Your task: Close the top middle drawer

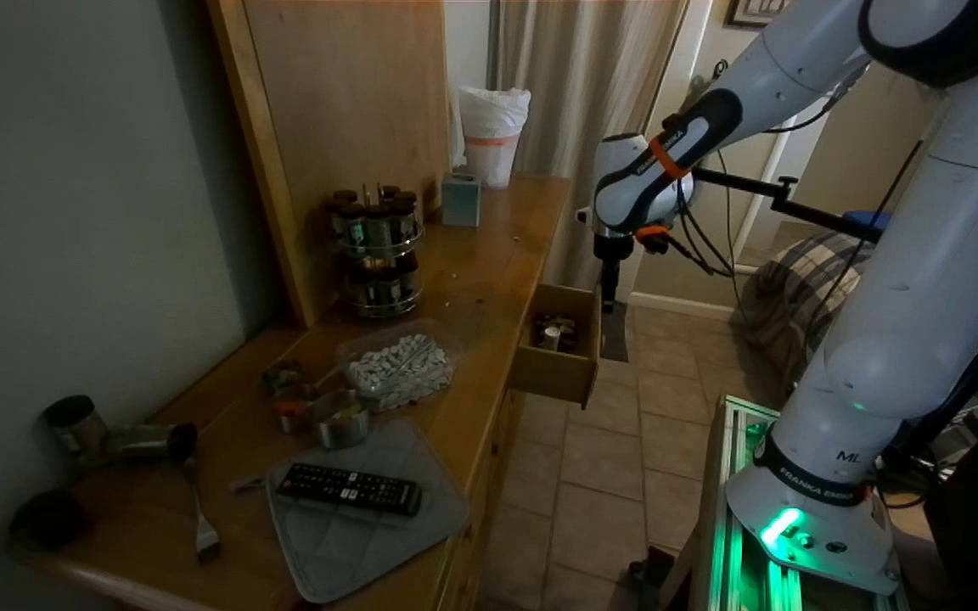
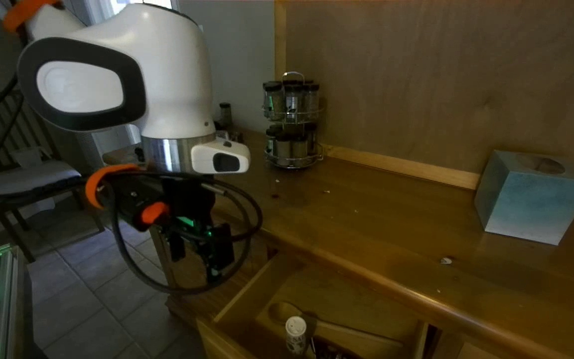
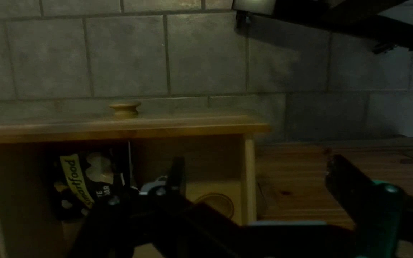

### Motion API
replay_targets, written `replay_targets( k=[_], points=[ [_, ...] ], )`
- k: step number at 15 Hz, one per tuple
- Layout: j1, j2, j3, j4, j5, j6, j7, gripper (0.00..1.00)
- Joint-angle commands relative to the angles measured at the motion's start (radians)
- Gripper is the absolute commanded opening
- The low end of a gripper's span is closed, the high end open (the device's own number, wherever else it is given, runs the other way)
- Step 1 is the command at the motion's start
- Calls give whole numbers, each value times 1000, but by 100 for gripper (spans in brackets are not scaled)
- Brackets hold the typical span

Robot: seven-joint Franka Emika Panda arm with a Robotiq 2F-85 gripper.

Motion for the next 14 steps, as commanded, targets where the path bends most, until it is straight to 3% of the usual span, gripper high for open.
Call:
replay_targets(
  k=[1,6,7,14],
  points=[
    [-67,119,-14,77,-46,49,-24,100],
    [-153,243,-25,128,-20,144,-32,100],
    [-143,179,-14,87,-29,122,-13,100],
    [-164,231,-12,116,-30,135,-13,100]
  ],
)
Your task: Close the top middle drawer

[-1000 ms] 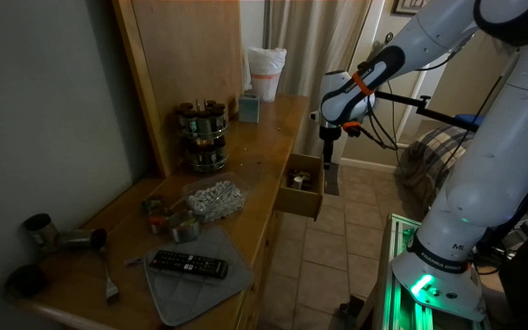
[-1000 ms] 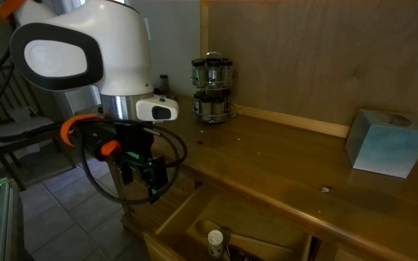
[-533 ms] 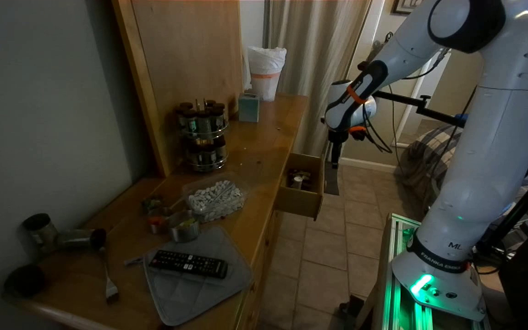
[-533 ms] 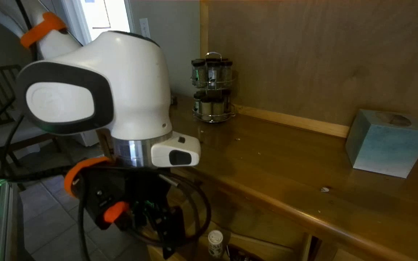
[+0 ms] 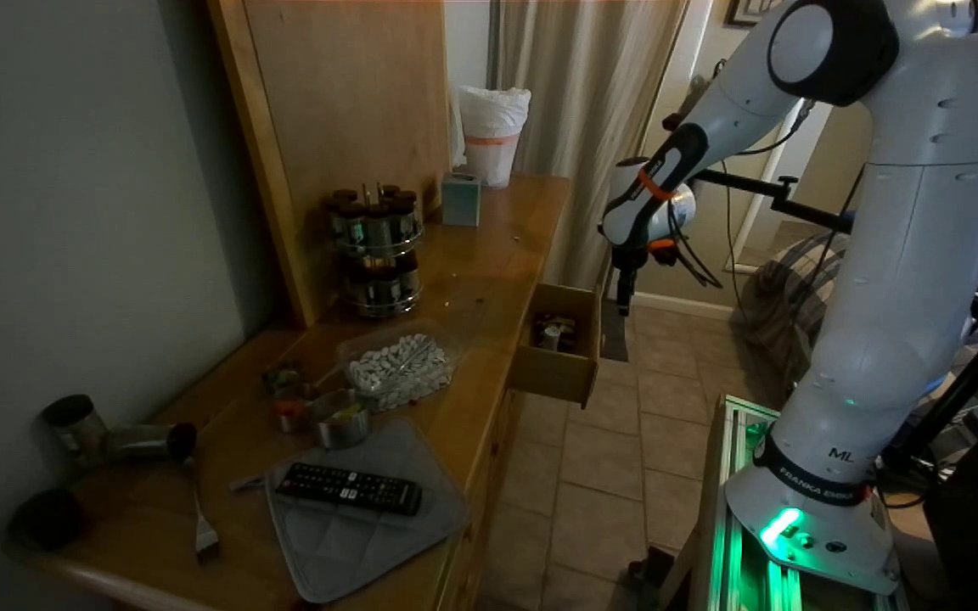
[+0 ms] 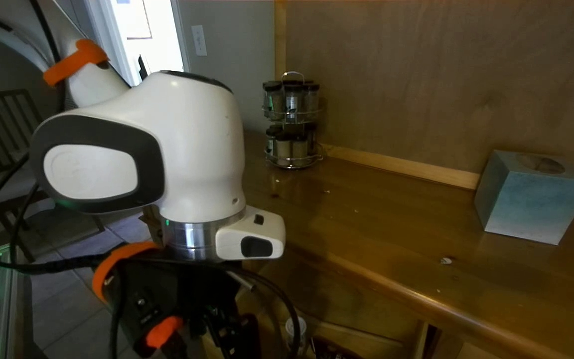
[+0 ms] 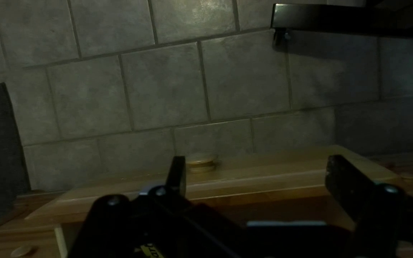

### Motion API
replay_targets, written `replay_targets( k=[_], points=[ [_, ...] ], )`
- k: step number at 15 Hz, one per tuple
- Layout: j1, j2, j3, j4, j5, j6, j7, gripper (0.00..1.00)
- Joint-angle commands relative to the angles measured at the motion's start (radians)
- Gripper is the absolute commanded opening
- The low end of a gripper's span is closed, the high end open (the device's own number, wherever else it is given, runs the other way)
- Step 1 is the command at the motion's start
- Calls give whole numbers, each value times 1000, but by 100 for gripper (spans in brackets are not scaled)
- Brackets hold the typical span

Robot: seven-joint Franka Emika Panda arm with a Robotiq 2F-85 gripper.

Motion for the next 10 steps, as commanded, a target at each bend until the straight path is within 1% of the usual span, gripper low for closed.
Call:
replay_targets(
  k=[1,3,5,8,10],
  points=[
    [-15,-3,15,0,-8,-3,6,100],
    [-12,21,13,13,-18,-7,17,100],
    [-27,58,22,33,-3,-6,-17,100],
    [-56,107,38,62,29,-2,-46,100],
    [-85,144,53,84,36,34,-74,100]
  ],
)
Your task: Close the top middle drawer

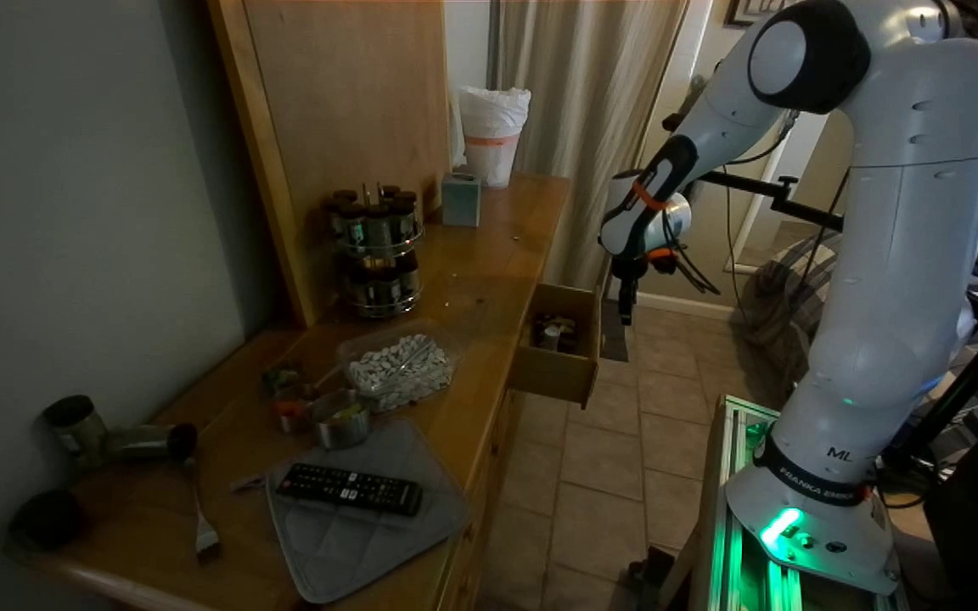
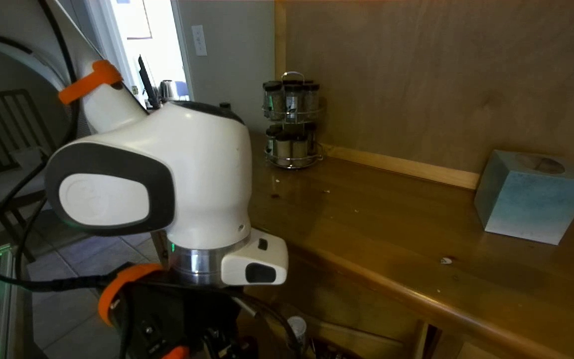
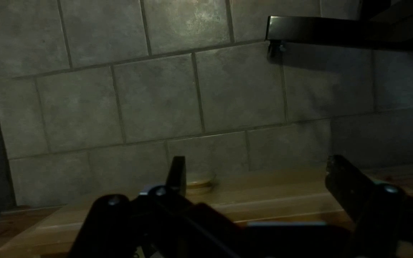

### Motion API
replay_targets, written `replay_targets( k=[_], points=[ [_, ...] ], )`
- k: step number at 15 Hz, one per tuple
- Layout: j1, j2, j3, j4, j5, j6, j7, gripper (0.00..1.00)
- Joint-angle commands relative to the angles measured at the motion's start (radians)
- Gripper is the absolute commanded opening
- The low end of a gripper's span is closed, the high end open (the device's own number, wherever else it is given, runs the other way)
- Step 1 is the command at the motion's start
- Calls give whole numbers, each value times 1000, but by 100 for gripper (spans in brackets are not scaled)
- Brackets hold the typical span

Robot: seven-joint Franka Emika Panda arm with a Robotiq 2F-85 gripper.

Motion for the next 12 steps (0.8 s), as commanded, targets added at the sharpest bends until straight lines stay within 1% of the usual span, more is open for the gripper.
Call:
replay_targets(
  k=[1,2,4,6,8,12],
  points=[
    [-63,91,38,72,31,39,-68,100],
    [-76,112,45,87,29,62,-82,100],
    [-116,150,81,112,54,94,-132,100],
    [-158,192,126,144,102,99,-175,100],
    [-190,233,158,170,120,108,-207,100],
    [-246,314,212,233,137,156,-240,100]
  ],
)
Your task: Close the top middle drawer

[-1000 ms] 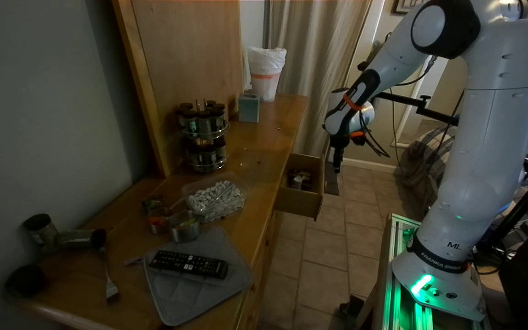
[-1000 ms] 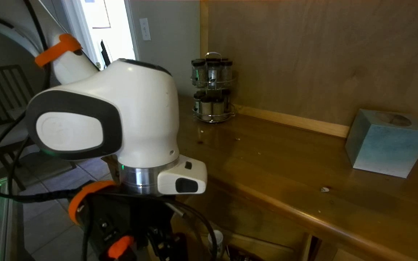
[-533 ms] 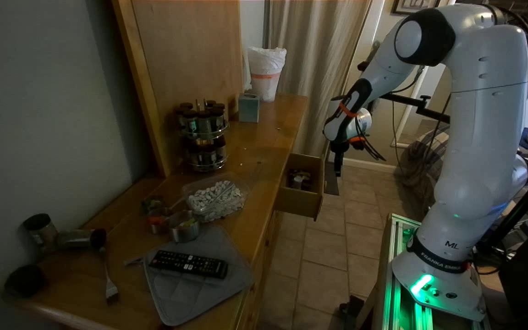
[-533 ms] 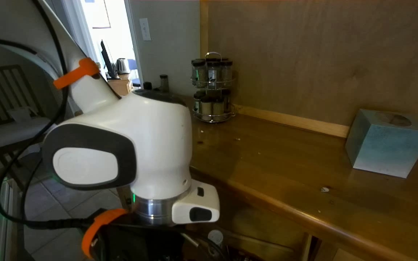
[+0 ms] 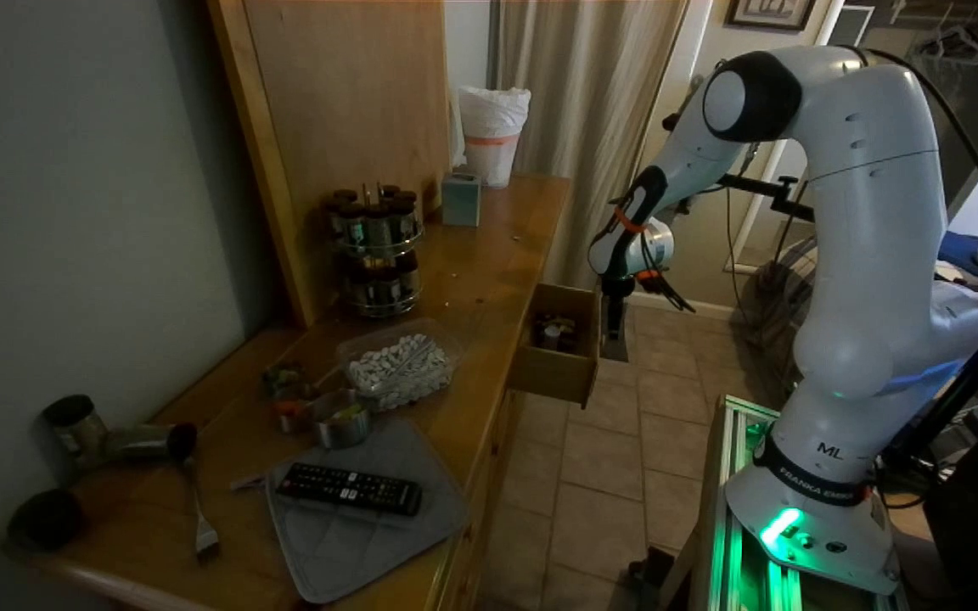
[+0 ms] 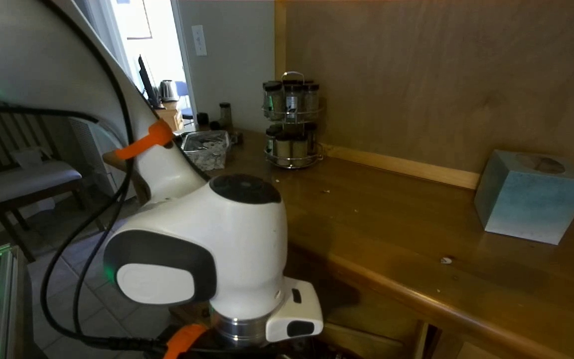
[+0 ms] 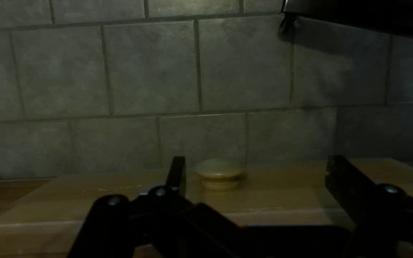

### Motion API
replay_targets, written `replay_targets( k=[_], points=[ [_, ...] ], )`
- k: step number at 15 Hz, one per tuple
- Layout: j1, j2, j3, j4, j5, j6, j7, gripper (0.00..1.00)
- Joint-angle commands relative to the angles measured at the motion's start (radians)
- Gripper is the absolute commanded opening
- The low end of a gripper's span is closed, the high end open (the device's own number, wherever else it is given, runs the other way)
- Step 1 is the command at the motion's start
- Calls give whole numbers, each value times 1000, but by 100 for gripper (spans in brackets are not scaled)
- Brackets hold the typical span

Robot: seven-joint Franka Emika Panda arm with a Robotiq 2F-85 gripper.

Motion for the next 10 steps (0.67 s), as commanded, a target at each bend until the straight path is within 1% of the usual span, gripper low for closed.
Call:
replay_targets(
  k=[1,2,5,8,10],
  points=[
    [-62,87,52,84,28,58,-53,100],
    [-71,101,56,93,17,99,-56,100],
    [-142,125,131,127,47,88,-96,100],
    [-187,138,176,131,54,71,-127,100],
    [-239,135,232,125,82,72,-168,100]
  ],
)
